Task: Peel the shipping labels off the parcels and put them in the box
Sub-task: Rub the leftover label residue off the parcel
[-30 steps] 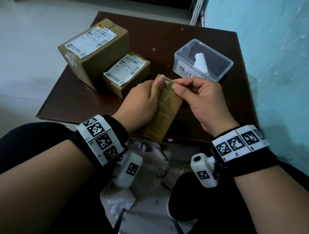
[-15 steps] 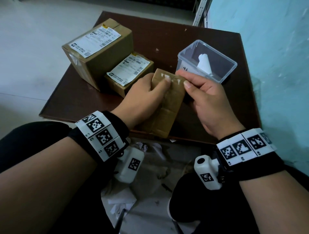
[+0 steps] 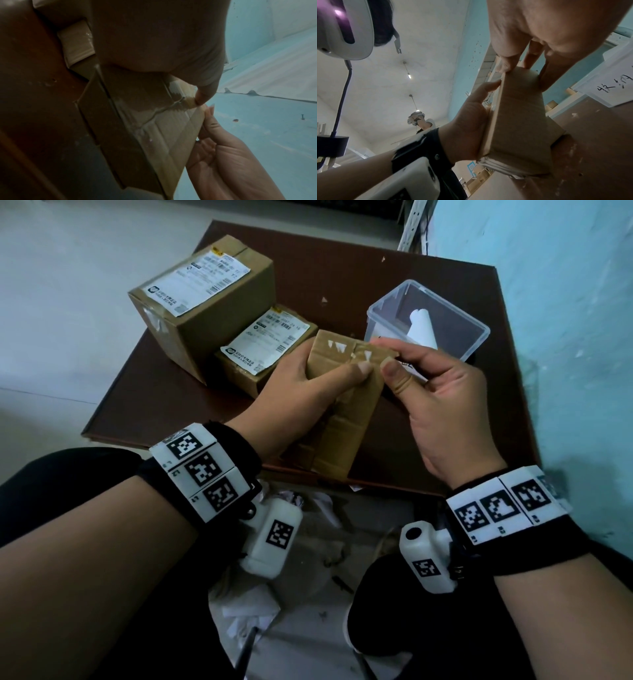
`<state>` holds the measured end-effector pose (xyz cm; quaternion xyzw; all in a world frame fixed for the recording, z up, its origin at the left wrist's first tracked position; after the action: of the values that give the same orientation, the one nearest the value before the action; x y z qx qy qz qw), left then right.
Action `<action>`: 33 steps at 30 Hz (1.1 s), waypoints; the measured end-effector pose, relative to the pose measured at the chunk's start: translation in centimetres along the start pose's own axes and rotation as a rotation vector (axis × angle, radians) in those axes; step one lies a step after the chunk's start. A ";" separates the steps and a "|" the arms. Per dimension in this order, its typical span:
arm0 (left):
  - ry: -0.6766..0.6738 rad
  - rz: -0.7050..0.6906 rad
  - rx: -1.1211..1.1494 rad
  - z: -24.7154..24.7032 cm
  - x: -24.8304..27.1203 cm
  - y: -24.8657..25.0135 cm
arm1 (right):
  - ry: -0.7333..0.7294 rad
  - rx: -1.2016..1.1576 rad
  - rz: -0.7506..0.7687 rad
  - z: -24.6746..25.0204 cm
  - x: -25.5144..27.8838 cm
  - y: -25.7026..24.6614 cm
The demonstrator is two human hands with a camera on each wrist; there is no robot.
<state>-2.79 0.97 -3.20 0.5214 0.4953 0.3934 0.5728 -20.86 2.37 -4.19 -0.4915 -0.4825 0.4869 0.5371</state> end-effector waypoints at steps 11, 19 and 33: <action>-0.003 0.017 -0.116 0.3 -0.1 -0.2 | 0.057 0.023 0.027 -0.3 0.6 -0.2; 0.080 -0.303 -0.397 0.9 -0.4 -0.4 | 0.050 0.048 0.030 -0.7 0.6 0.0; 0.028 -0.297 -0.486 0.8 -0.3 -0.3 | 0.060 0.029 0.007 -1.2 0.8 0.2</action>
<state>-2.10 0.50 -3.50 0.2852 0.4652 0.4194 0.7255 -19.63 3.12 -4.41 -0.4997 -0.4573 0.4806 0.5570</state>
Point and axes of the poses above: each hand's wrist, its own x-axis away from the middle knuckle, its own z-axis out of the back of the hand, y = z × x, the point moved 4 cm from there along -x, towards the middle knuckle, and after that the axes turned 14 degrees about -z, right-handed, at the moved point
